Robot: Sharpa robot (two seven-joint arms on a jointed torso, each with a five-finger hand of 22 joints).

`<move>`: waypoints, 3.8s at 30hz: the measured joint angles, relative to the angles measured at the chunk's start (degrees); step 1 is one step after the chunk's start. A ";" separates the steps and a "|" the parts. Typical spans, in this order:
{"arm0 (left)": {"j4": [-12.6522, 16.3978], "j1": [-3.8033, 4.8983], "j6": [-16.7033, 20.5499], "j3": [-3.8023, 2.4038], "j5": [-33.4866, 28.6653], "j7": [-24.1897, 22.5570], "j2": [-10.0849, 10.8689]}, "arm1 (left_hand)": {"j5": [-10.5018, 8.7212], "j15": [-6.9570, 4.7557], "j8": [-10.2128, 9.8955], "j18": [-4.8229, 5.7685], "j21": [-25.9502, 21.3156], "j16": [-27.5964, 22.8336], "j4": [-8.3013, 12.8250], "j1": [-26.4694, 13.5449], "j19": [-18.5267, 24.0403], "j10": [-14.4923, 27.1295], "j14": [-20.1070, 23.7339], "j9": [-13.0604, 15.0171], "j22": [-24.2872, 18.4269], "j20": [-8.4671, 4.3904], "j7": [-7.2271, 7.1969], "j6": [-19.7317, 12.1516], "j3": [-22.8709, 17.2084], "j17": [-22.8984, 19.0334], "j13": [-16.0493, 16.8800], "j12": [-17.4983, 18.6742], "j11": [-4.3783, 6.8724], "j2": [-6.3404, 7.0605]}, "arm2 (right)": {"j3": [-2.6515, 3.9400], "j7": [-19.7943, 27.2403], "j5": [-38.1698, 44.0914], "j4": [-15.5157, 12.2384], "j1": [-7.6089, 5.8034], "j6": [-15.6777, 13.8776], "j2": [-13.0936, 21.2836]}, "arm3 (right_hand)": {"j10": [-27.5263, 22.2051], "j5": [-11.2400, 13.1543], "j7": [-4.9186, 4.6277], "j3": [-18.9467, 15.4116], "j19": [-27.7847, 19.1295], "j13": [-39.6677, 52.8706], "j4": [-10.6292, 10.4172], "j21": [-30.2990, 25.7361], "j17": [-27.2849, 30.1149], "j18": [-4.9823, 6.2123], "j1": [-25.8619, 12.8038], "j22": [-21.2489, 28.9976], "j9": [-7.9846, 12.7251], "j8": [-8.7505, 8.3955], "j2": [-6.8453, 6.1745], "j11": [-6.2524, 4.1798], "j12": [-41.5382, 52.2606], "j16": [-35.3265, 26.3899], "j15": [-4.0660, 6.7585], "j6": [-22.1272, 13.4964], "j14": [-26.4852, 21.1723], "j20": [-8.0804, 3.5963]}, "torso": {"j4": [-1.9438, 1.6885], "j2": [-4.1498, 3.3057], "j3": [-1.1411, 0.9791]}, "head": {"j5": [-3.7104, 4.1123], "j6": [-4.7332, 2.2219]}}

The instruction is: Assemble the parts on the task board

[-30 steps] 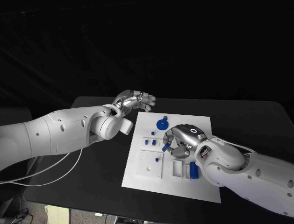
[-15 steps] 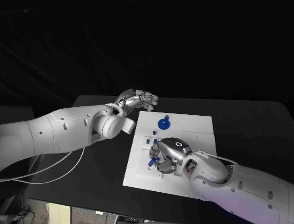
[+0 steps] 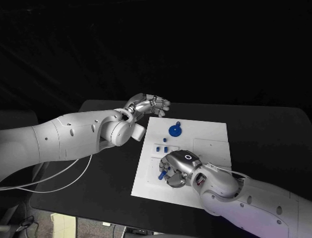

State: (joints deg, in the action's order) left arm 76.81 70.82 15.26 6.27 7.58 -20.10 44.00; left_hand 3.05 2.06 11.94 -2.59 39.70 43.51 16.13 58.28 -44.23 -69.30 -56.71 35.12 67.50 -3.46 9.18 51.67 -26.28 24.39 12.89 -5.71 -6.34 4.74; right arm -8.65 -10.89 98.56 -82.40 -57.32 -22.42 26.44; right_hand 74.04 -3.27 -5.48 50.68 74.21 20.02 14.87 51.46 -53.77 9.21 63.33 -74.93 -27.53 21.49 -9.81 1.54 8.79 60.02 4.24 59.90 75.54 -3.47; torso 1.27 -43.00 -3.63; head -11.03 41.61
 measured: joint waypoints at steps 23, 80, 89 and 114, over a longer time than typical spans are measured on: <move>-0.09 0.00 -0.02 0.00 0.00 0.02 -0.15 | 0.00 0.00 0.00 0.09 0.00 -0.21 0.00 0.00 0.00 0.00 0.00 0.01 0.04 0.00 0.00 0.00 0.00 0.10 -0.01 0.00 0.00 0.00 | -0.23 -0.66 2.03 1.85 0.52 -0.70 -1.55 | 0.01 0.01 -0.07 0.14 0.09 0.00 0.17 0.14 -0.01 -0.01 -0.13 -0.01 -0.06 -0.25 -0.17 0.00 -0.01 0.00 0.09 -0.07 0.09 -0.32 | -0.02 0.01 0.02 | -0.35 0.43; -0.33 0.00 -0.12 0.01 -0.02 0.06 -0.50 | 0.00 0.14 0.00 -0.07 -0.22 -0.45 -0.13 0.00 0.00 0.12 -0.14 -0.08 0.18 0.00 0.00 0.00 0.13 0.44 0.02 0.00 -0.13 0.00 | -2.19 -2.53 6.12 3.51 0.07 2.11 -4.29 | 0.02 0.40 0.01 0.00 -0.09 0.25 0.62 0.22 0.03 -0.01 -0.22 0.01 -0.10 -0.20 0.25 -0.01 -0.15 0.23 0.10 0.02 0.10 -0.26 | 0.04 0.03 0.00 | -0.41 0.83; -0.32 0.00 -0.16 0.01 -0.03 0.14 -0.47 | 0.00 0.12 0.00 -0.02 -0.22 -0.45 -0.13 0.00 0.00 0.36 -0.12 -0.08 0.23 0.00 0.00 0.00 0.13 0.53 0.01 0.00 -0.06 0.00 | -2.24 -2.14 4.91 3.86 0.09 1.70 -4.34 | -0.13 -0.36 -1.13 -0.13 -0.15 0.34 0.75 0.22 0.37 -0.02 -0.93 0.02 0.07 -0.95 -0.18 0.14 -1.27 0.23 -0.07 -1.14 -0.07 -0.30 | 0.05 0.03 -0.04 | -0.35 0.81; -0.31 0.00 -0.21 0.02 -0.04 0.27 -0.10 | 0.00 0.11 0.00 0.10 -0.22 -0.66 -0.13 0.00 0.00 0.36 -0.11 -0.13 0.27 0.00 0.00 0.00 0.13 0.69 0.00 0.00 -0.05 0.00 | -1.87 1.25 -4.14 -1.09 -0.46 -4.47 0.80 | -13.43 -1.61 -4.65 -6.06 -3.63 -5.95 -1.39 -2.67 2.25 -0.41 -1.01 0.08 2.38 -5.25 -6.49 5.61 -4.42 -1.06 -5.00 -10.43 -3.64 1.13 | 0.07 0.02 -0.07 | -0.27 0.51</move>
State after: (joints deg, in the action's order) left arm 76.50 70.82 15.05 6.30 7.54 -19.83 43.90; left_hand 3.05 2.17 11.94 -2.49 39.48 42.85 16.00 58.28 -44.23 -68.94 -56.83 34.99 67.77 -3.46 9.18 51.66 -26.15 25.08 12.89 -5.71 -6.39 4.74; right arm -10.52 -9.64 94.42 -83.49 -57.78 -26.89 27.23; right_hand 60.61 -4.89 -10.13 44.62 70.58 14.07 13.48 48.79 -51.52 8.80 62.31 -74.85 -25.15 16.24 -16.30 7.15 4.37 58.96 -0.77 49.47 71.90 -2.34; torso 1.34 -42.98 -3.70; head -11.30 42.12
